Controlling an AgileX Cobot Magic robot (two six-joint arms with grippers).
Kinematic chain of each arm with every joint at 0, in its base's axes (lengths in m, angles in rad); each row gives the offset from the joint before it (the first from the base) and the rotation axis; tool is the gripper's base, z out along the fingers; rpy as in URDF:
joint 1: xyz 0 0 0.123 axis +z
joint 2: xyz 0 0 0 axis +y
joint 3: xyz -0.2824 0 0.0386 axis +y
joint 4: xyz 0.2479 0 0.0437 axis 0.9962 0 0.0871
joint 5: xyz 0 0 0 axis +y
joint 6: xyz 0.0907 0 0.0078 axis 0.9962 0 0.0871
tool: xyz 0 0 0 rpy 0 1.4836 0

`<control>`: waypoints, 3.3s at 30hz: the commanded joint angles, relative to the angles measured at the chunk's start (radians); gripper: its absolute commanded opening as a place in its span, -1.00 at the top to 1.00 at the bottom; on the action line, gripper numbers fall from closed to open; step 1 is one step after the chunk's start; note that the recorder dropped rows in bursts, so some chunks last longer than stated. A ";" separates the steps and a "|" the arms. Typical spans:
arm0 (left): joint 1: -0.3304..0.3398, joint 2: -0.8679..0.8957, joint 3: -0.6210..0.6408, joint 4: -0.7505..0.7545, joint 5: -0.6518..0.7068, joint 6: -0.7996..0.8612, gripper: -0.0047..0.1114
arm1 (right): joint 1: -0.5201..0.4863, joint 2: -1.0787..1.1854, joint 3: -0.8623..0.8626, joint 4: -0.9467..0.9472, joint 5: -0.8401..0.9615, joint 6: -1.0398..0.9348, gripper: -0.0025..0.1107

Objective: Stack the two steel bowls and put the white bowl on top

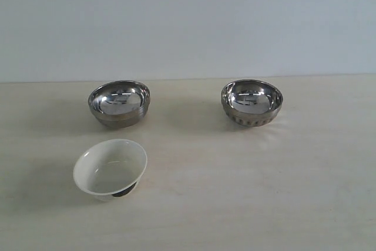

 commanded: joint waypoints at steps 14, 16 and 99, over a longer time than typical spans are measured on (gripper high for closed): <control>-0.005 0.646 -0.579 -0.060 0.194 0.313 0.85 | -0.002 -0.007 -0.001 -0.003 -0.003 -0.004 0.96; -0.005 0.736 -0.629 -0.060 0.217 0.413 0.85 | -0.002 -0.007 -0.001 -0.003 -0.003 -0.004 0.96; -0.119 2.240 -1.474 0.685 0.298 -0.132 0.85 | -0.002 -0.007 -0.001 -0.003 -0.003 -0.004 0.96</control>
